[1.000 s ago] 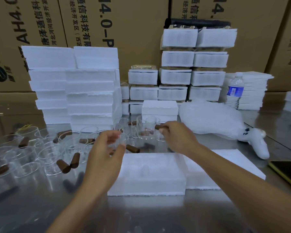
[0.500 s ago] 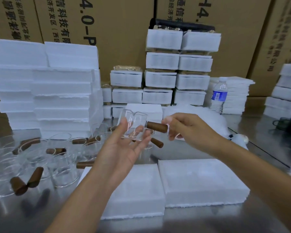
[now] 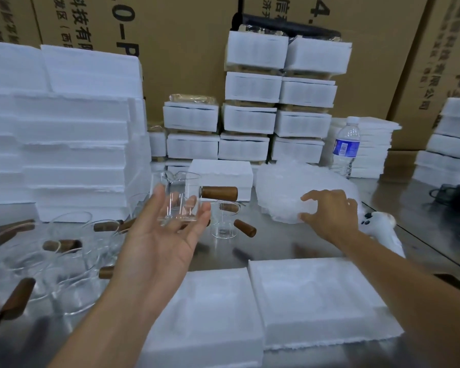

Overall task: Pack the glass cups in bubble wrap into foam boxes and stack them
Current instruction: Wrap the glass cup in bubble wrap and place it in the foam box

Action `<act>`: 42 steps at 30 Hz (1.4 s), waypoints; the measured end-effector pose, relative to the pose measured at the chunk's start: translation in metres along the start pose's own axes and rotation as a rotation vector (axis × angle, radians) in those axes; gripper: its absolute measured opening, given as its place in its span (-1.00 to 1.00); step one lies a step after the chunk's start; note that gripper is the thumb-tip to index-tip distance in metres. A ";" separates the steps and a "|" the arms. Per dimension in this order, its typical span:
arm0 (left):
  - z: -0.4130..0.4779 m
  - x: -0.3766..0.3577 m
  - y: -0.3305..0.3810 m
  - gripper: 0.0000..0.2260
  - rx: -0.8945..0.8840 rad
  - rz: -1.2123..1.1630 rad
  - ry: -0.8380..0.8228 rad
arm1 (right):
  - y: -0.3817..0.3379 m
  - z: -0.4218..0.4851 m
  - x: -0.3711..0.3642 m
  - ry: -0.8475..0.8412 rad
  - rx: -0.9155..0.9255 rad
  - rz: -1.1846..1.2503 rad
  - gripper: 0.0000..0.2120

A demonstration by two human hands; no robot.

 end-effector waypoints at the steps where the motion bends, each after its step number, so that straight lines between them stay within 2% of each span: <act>1: 0.000 0.000 0.000 -0.42 -0.006 0.001 0.000 | -0.002 0.001 0.003 0.031 0.019 -0.020 -0.76; 3: 0.000 -0.001 0.000 -0.41 -0.009 0.003 0.000 | -0.004 0.002 0.007 0.059 0.055 -0.064 -0.86; 5: 0.000 -0.001 -0.001 -0.41 -0.007 0.004 -0.005 | -0.005 0.003 0.010 0.071 0.078 -0.110 -0.86; 11: -0.002 0.000 -0.004 -0.39 0.001 0.019 -0.012 | 0.003 0.003 0.002 -0.063 0.012 -0.149 -0.42; 13: -0.002 0.000 -0.004 -0.38 0.004 0.029 -0.017 | 0.006 0.004 -0.001 -0.087 0.013 -0.214 -0.46; 18: -0.001 -0.001 -0.004 -0.35 0.020 0.025 -0.027 | 0.003 0.003 -0.003 -0.081 0.070 -0.341 -0.75; 21: -0.002 0.000 -0.004 -0.32 0.022 0.034 -0.026 | 0.001 0.001 0.001 -0.025 0.052 -0.324 -0.81; 23: -0.002 0.000 -0.002 -0.36 0.025 0.026 -0.030 | -0.002 0.003 0.010 0.102 0.007 -0.192 -0.80; 25: -0.002 0.000 0.001 -0.40 0.026 -0.002 -0.033 | -0.013 0.004 0.028 0.283 0.018 0.187 -0.84; 27: -0.002 0.000 0.006 -0.45 0.010 -0.027 -0.042 | -0.034 -0.002 0.050 0.364 0.132 0.571 -0.91; 28: -0.002 -0.001 0.010 -0.48 -0.004 -0.034 -0.055 | -0.046 -0.007 0.060 0.362 0.205 0.647 -0.93; 32: -0.007 -0.006 0.025 -0.46 -0.045 -0.093 -0.181 | -0.098 -0.041 0.091 0.232 0.505 0.691 -0.97; 36: -0.008 -0.008 0.039 -0.44 -0.018 -0.146 -0.312 | -0.138 -0.089 0.099 0.058 0.822 0.467 -0.90; 39: -0.006 -0.004 0.046 -0.46 0.016 -0.190 -0.346 | -0.156 -0.120 0.082 -0.080 0.936 0.316 -0.89; 42: -0.003 0.002 0.050 -0.46 0.000 -0.270 -0.319 | -0.160 -0.137 0.070 -0.212 0.932 0.300 -0.78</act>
Point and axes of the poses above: each hand's wrist, its own z-axis towards the middle knuckle, its own x-axis out of the back of the hand, y = z × x, the point moved 6 cm from there along z, towards the middle knuckle, and after that the axes turned 10 degrees about y, right-handed, at the moved point
